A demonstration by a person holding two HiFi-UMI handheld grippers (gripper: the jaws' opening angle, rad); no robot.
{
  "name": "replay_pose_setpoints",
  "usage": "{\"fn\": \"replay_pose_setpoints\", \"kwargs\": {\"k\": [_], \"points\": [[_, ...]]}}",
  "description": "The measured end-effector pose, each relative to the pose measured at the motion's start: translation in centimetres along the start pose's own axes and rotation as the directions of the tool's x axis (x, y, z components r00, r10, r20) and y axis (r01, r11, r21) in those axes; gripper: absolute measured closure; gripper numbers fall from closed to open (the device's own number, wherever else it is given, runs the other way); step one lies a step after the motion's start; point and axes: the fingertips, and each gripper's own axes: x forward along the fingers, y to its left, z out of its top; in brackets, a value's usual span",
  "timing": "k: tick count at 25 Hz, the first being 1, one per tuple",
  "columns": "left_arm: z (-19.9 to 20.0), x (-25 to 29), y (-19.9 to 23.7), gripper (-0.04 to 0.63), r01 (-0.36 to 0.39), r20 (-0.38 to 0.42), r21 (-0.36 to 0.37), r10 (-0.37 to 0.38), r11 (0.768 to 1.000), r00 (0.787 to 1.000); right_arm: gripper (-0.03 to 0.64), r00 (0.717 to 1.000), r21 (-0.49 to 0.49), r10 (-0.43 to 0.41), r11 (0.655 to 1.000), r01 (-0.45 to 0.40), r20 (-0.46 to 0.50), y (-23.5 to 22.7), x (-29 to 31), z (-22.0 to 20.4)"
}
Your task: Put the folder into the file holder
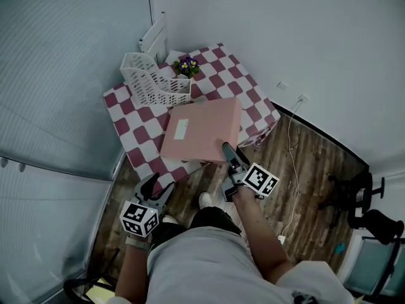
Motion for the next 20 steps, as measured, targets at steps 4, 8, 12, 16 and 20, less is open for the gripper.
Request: {"fn": "replay_pose_setpoints", "kwargs": {"k": [4,8,12,16,20], "points": [[1.1,0.7,-0.2,0.368,-0.014,0.031,-0.002,0.014,1.000,0.999,0.299,0.999,-0.067,0.025,0.997,-0.026,-0.024,1.9,1.1,1.8],[2.1,0.6,0.0,0.368,-0.036,0.061,-0.006,0.036,0.999,0.997,0.299,0.998,-0.127,0.046,0.991,-0.051,-0.041,3.9,2.4,2.5],[2.3,-0.4,0.9,0.370,-0.061,0.085,-0.028,0.063,0.998,0.994,0.298,0.996,-0.202,0.078,0.976,-0.083,-0.034,6.2,3.8,2.3],[2.2,-2.0,2.0,0.371,-0.088,0.101,-0.043,0.092,0.995,0.991,0.290,0.994,-0.287,0.106,0.952,-0.106,-0.017,8.8,4.8,1.8],[2.1,-3.7,3.1,0.376,-0.109,0.113,-0.057,0.114,0.992,0.987,0.282,0.994,-0.409,0.107,0.908,-0.088,0.023,11.3,5.7,1.1]]}}
